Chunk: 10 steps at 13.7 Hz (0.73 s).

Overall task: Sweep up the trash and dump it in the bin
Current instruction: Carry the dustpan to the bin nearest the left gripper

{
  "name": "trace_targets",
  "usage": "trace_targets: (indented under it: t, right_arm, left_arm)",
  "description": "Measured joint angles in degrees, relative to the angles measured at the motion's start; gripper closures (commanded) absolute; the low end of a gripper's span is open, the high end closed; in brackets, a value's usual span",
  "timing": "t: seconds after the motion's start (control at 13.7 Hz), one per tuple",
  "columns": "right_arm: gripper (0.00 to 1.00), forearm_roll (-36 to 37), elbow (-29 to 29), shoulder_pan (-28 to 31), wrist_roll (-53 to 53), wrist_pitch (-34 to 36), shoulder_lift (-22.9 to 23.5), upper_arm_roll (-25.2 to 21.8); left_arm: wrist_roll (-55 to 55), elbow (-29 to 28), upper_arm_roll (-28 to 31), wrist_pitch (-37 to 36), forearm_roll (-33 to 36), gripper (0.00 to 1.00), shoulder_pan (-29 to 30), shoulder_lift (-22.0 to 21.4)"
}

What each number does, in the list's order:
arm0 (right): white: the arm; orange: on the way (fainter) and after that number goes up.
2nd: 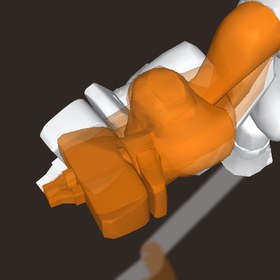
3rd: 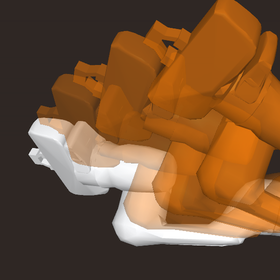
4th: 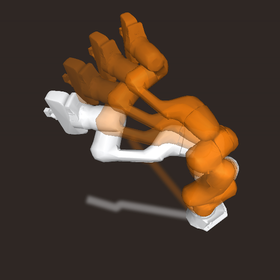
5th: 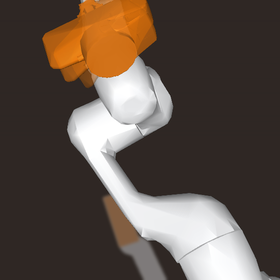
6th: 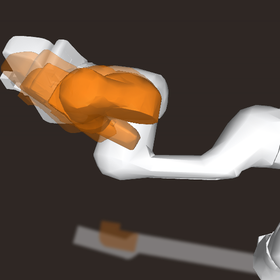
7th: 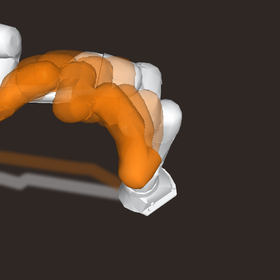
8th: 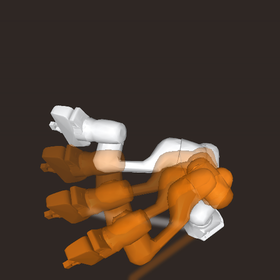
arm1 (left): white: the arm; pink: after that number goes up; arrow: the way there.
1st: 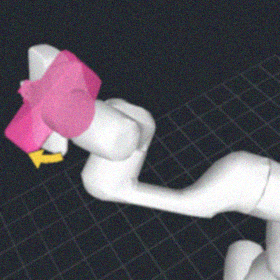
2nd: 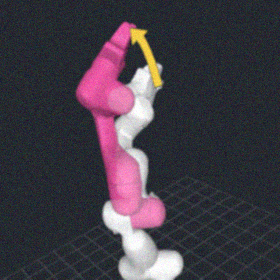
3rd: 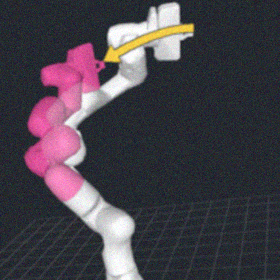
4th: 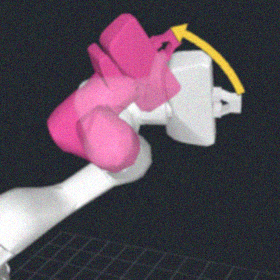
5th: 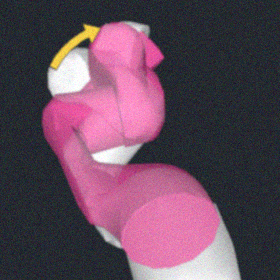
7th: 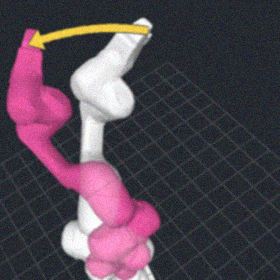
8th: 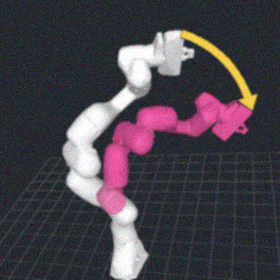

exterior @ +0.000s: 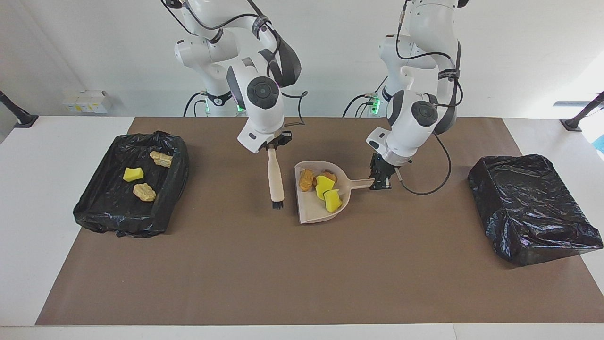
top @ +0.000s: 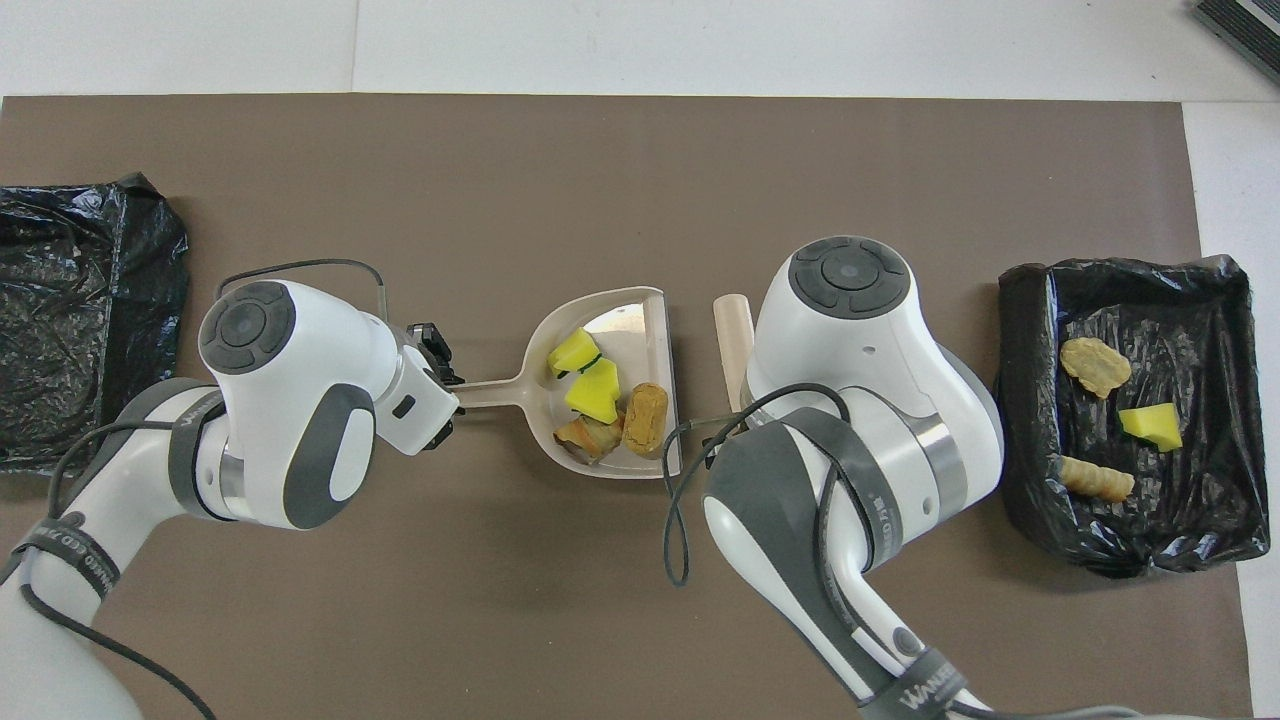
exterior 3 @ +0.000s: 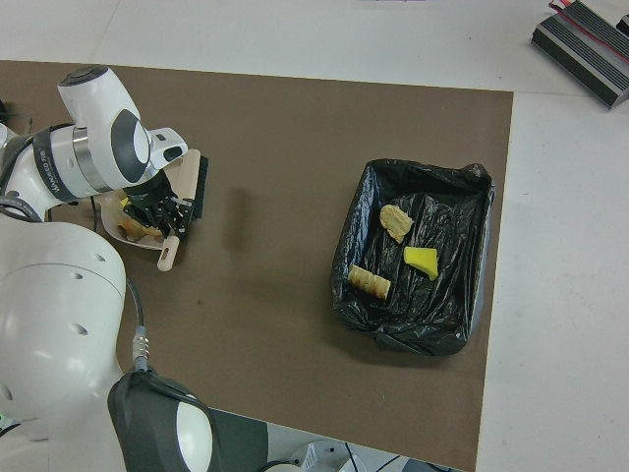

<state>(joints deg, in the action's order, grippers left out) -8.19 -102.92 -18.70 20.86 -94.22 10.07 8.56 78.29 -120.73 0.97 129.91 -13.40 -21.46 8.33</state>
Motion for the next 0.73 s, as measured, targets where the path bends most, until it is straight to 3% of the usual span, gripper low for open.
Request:
trace_targets:
  t: [0.29,0.51,0.73]
  right_arm:
    - [1.0,-3.0,-1.8,-1.1,0.2,-1.2,-0.7,0.0]
    - [1.0,-4.2,-8.0,-2.8,0.7,-6.8,-3.3,0.1]
    - [1.0,-5.0,-12.8,-8.2,8.2,-12.7,-5.2,0.2]
  left_arm:
    - [8.4,5.4,0.1,-6.3,-0.2,1.0,6.1,0.0]
    - [13.5,9.8,0.1,-12.6,-0.2,1.0,11.6,0.1]
    - [18.8,13.4,0.1,-18.1,-1.2,1.0,18.0,0.7]
